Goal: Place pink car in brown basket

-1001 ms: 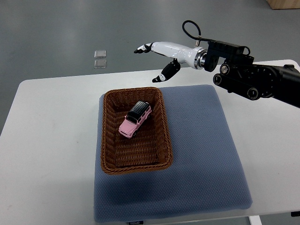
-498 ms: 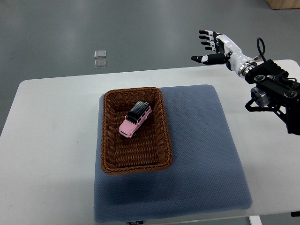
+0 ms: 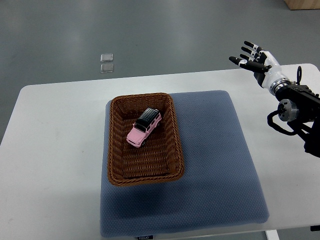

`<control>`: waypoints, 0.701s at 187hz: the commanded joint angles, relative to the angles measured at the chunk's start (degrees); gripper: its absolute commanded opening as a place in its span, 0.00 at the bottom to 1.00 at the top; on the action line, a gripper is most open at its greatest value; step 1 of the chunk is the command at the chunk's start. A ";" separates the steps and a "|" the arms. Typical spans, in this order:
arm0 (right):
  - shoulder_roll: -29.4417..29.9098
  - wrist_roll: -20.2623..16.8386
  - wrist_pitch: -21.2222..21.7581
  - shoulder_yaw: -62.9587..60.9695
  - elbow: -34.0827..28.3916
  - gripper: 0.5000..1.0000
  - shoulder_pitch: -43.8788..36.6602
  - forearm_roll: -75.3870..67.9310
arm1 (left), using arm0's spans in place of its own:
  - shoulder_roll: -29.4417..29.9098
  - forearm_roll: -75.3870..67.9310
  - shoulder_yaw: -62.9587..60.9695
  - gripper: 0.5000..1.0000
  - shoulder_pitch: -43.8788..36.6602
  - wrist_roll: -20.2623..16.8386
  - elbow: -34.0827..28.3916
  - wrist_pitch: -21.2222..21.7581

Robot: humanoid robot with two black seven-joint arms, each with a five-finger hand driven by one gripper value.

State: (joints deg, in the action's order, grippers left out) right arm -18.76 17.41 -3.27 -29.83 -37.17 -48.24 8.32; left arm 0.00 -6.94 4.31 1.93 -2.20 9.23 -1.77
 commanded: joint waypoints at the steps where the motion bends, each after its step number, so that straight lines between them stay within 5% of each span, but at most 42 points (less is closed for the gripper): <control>1: 0.39 0.17 -0.07 -1.02 0.00 0.83 0.77 -0.15 | 0.00 0.00 0.00 1.00 0.00 0.00 0.00 0.01; 131: 0.66 0.61 0.20 -0.76 0.00 0.83 2.53 -0.06 | 0.00 0.00 0.00 1.00 0.00 0.00 0.00 0.01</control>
State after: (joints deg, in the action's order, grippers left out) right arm -18.10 18.00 -3.28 -30.69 -37.17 -45.79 8.26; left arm 0.00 -6.94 4.31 1.93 -2.20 9.24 -1.75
